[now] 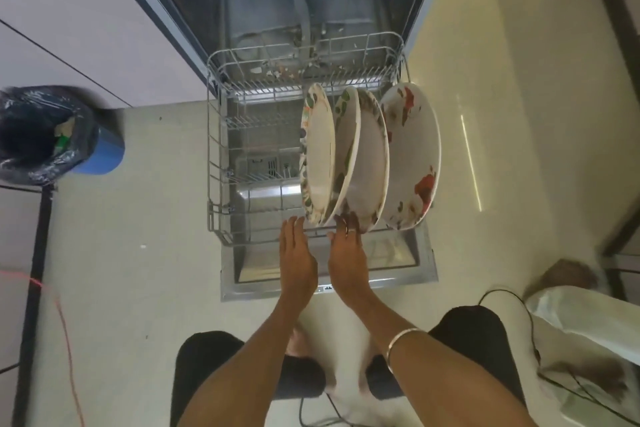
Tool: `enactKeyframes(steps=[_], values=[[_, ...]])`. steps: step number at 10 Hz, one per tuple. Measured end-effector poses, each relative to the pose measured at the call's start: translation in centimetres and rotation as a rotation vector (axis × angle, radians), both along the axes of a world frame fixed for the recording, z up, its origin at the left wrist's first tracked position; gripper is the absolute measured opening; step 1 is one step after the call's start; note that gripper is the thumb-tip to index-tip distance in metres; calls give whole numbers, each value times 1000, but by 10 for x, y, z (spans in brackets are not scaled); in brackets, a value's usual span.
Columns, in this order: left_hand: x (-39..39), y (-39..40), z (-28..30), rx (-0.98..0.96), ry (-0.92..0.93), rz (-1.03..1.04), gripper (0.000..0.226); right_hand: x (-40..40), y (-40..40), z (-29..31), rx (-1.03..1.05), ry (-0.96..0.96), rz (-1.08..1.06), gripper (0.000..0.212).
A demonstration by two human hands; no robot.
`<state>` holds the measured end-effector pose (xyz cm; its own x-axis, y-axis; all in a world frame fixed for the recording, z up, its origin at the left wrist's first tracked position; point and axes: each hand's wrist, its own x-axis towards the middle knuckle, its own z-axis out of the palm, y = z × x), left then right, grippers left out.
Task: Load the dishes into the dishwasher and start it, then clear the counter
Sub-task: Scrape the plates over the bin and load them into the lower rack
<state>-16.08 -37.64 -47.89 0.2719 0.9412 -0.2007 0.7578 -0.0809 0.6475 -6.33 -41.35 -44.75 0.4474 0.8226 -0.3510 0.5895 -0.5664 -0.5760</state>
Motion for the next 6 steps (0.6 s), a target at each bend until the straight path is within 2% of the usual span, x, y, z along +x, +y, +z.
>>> enactKeyframes(steps=[1,2,3,4,6], values=[[12,6,-13,23,-150,129,42,-5,3,-27,83,-95,-79,59],[21,10,-35,182,-189,167,42,-5,9,-47,235,33,-133,54],[25,17,-54,236,-187,232,27,-6,18,-67,345,-28,-172,50],[41,41,-34,181,-301,418,20,-3,42,-72,438,62,-312,38],[65,86,-45,173,-568,496,30,19,87,-74,533,137,-347,42]])
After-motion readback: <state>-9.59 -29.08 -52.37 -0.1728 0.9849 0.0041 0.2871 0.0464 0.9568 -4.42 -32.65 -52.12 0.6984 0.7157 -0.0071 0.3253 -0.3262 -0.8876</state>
